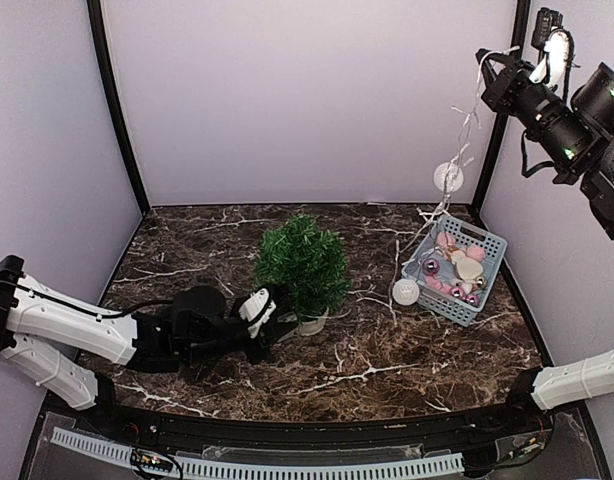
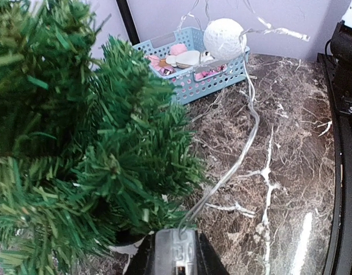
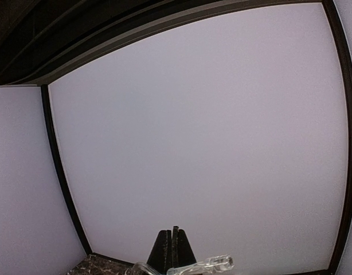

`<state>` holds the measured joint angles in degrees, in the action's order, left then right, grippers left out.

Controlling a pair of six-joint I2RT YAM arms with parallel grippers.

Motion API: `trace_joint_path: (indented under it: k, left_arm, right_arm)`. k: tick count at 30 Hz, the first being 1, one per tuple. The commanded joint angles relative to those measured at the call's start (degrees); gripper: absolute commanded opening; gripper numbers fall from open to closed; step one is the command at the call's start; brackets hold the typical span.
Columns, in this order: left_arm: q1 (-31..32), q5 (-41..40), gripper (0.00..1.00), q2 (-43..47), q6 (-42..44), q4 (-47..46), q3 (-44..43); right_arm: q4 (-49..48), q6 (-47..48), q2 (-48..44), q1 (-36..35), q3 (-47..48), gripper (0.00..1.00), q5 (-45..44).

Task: Decorate the small christmas tree
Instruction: Pass from the left arm to the right

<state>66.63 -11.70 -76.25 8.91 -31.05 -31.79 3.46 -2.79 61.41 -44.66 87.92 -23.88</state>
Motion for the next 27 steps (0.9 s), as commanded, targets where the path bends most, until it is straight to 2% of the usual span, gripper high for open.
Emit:
trace_joint_path:
  k: [1,5,13,22,24,27]
  left_arm:
    - [0.17,0.00,0.03,-2.50,-1.07,-1.45,0.19]
    - [0.25,-0.09,0.04,-3.14,-3.28,1.42,0.76]
    - [0.25,-3.60,0.12,-3.41,-4.40,6.48,2.27]
    - [0.25,-6.79,0.15,-9.98,-6.76,9.04,0.65]
    - [0.25,-7.05,0.18,-11.35,-7.20,9.59,0.04]
    - [0.25,-7.12,0.30,-12.42,-7.92,9.62,-0.12]
  right_arm:
    - [-1.90,-1.03,-0.55,0.38,0.07,0.00,1.20]
    - [-1.01,-1.56,-0.58,0.37,1.61,0.00,3.20]
    - [-1.69,-2.86,-1.62,0.38,0.71,0.00,4.78]
    - [-0.53,-3.44,-1.64,0.41,0.49,0.00,5.64]
    - [-0.20,-3.54,-1.65,0.39,0.04,0.00,6.99]
    - [0.97,-3.15,-1.35,0.37,-0.50,0.00,10.20]
